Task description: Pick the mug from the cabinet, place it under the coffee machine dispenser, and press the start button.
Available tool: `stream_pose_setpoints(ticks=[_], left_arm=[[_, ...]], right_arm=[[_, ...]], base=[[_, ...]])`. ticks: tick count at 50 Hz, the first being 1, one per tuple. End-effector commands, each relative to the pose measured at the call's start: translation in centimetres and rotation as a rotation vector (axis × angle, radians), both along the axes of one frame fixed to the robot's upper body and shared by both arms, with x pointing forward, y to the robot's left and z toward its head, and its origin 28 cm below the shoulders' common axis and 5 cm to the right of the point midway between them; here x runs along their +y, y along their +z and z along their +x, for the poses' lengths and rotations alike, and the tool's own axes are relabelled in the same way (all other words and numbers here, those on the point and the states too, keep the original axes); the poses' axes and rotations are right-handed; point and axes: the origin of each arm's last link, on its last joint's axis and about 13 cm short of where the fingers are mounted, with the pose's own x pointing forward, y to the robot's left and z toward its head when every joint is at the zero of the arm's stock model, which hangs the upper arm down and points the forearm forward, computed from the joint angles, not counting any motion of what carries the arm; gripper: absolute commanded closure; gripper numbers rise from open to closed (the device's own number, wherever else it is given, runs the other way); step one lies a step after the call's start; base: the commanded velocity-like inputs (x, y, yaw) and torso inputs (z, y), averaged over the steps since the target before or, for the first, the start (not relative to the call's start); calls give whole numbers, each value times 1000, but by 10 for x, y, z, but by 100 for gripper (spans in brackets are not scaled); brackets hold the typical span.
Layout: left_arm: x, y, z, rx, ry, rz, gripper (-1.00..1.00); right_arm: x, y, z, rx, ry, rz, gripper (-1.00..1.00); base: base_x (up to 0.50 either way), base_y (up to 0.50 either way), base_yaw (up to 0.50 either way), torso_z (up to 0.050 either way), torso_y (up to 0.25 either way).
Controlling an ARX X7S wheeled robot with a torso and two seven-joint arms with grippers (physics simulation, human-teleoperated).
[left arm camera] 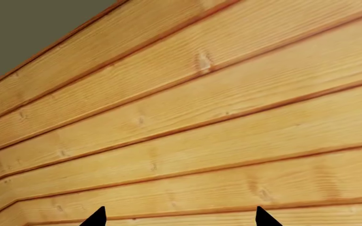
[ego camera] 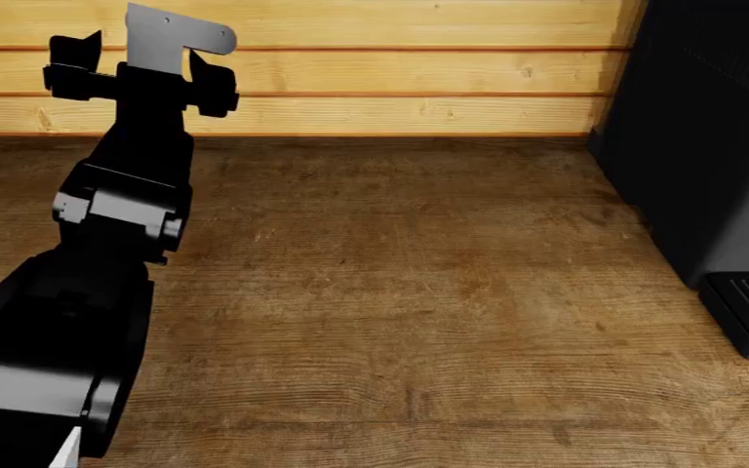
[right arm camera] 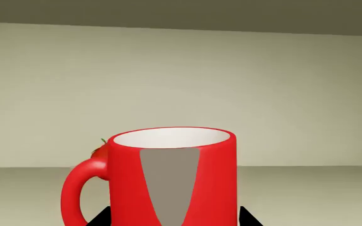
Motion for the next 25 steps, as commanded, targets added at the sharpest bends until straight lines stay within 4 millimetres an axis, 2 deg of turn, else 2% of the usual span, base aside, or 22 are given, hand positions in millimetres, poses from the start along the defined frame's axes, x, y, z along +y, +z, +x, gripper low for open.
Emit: stream_pose_setpoints(ticks=[1, 6, 13, 21, 25], left_arm=[[-1, 0, 0, -3, -9, -2, -100], [-1, -1, 0, -1, -8, -1, -100], [-2, -1, 0, -2, -10, 0, -100], [-2, -1, 0, 0, -9, 1, -100], [-2, -2, 0, 1, -10, 1, -100]], right_arm=[[-10, 13, -8, -144, -88, -28, 100], [-9, 28, -27, -265, -88, -26, 100], [-8, 39, -44, -414, -69, -52, 100], [-7, 39, -47, -447, -55, -64, 100], [-7, 37, -46, -445, -51, -79, 100]], base=[[0, 0, 0, 0, 0], [0, 0, 0, 0, 0], [0, 0, 0, 0, 0], [0, 0, 0, 0, 0], [-474, 32, 0, 0, 0]])
